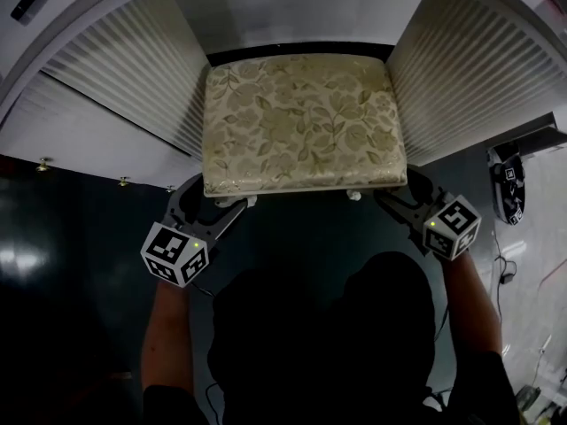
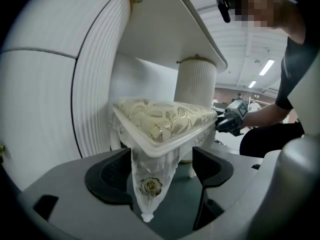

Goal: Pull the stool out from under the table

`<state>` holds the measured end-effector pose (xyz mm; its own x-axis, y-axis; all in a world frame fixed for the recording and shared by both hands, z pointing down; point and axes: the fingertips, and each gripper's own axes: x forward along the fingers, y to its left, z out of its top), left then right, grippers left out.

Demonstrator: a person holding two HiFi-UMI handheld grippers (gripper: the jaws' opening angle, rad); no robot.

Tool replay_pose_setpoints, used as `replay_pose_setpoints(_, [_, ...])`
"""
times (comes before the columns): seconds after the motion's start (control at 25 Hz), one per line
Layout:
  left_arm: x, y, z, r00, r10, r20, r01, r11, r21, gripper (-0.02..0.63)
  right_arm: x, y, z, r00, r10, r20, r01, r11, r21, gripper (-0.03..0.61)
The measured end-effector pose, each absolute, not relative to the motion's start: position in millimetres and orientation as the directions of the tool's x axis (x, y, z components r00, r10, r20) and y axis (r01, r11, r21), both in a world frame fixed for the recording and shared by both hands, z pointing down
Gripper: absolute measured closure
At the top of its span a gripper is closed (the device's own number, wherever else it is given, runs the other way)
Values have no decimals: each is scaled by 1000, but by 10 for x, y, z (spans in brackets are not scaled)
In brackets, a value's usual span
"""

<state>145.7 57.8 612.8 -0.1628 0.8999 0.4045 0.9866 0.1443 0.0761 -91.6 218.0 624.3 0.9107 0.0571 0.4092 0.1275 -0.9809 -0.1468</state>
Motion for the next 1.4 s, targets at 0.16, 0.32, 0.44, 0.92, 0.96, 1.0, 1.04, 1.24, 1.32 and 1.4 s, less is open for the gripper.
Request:
replay_pose_setpoints(0.16, [1446,684,6171,-151,912,382,988,130,80,238,-919,2255,6267,914,89,396,157,-978,-141,321])
replay_pose_setpoints(0.32, [1452,687,6132,-133,924,358,990,104,99,238,-923,2210,6217,923,91,375,163,-972,-166,324])
replay_pose_setpoints(0.44, [1447,701,6125,-105,932,347,991,68,118,236,-929,2196,6207,916,103,388,168,-976,-137,324])
replay_pose_setpoints(0.92, [1472,654,6189,-218,916,336,975,194,104,238,-852,2233,6212,923,145,357,213,-964,-158,328])
replay_pose_setpoints(0.96, [1477,657,6195,-219,915,339,975,198,98,238,-862,2236,6217,922,132,363,203,-965,-165,328])
replay_pose_setpoints(1.0, [1478,662,6204,-221,913,344,975,201,91,238,-879,2239,6226,920,117,374,190,-968,-163,328])
replay_pose_setpoints(1.04, [1479,667,6211,-220,910,351,976,203,84,238,-898,2242,6235,915,103,391,175,-972,-154,328])
replay_pose_setpoints(1.24, [1473,681,6200,-203,897,393,979,183,87,244,-921,2215,6209,896,68,439,151,-976,-158,328])
replay_pose_setpoints(1.32, [1476,670,6182,-207,890,407,978,174,117,244,-918,2195,6194,888,36,459,133,-975,-181,328])
replay_pose_setpoints(1.4, [1484,653,6156,-204,880,428,978,159,137,244,-922,2169,6169,877,-22,480,99,-969,-225,328])
